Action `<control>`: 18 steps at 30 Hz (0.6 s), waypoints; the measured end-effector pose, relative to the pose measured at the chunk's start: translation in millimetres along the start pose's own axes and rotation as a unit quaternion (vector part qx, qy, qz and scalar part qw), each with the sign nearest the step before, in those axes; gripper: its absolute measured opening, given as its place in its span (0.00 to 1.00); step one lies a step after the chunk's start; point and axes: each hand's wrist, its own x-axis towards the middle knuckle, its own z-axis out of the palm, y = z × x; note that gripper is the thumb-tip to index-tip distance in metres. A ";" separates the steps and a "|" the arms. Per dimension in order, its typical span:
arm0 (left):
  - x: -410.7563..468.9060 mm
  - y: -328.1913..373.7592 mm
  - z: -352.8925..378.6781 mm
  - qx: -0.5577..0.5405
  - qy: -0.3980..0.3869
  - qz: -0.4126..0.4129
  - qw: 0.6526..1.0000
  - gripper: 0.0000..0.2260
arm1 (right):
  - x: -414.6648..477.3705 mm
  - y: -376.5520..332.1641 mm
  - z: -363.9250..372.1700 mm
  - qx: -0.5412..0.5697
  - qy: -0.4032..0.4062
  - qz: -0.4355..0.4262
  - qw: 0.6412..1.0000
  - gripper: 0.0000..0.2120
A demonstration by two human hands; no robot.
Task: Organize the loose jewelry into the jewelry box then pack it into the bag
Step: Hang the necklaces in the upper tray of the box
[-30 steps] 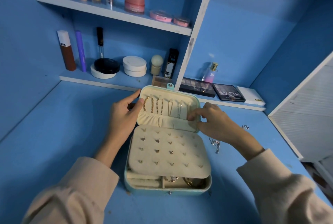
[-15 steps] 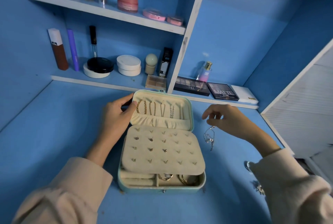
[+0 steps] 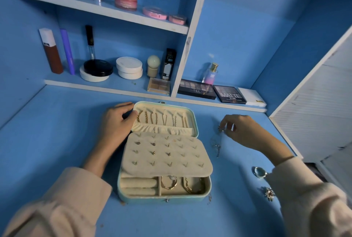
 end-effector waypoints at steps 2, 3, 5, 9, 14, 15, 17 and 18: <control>1.3 0.5 0.4 0.012 0.005 -0.003 1.000 0.12 | 2.9 3.8 1.0 -0.019 0.006 0.001 1.000 0.09; 1.5 0.4 0.5 0.021 0.006 -0.005 1.000 0.11 | 3.5 5.0 1.8 -0.028 0.007 -0.003 1.000 0.10; 1.9 0.2 0.3 0.035 0.005 -0.003 0.999 0.11 | 3.9 5.2 3.1 -0.042 0.015 -0.014 0.999 0.10; 2.6 0.7 -0.4 0.048 0.006 -0.005 0.999 0.12 | 4.9 3.8 6.7 -0.089 0.029 -0.025 0.995 0.10; 3.1 -1.4 -0.7 0.054 0.010 -0.005 0.998 0.13 | 7.2 4.3 8.1 -0.090 0.051 -0.043 0.994 0.07; 3.5 -1.7 -1.0 0.054 0.009 -0.006 0.998 0.13 | 7.6 4.6 8.1 -0.089 0.054 -0.047 0.993 0.06; 3.9 -1.3 -1.2 0.056 0.003 -0.009 0.998 0.14 | 8.7 6.3 8.9 -0.074 0.059 -0.045 0.994 0.05; 3.9 -0.6 -1.4 0.056 0.000 -0.011 0.998 0.14 | 8.8 7.5 8.4 -0.051 0.063 -0.036 0.996 0.04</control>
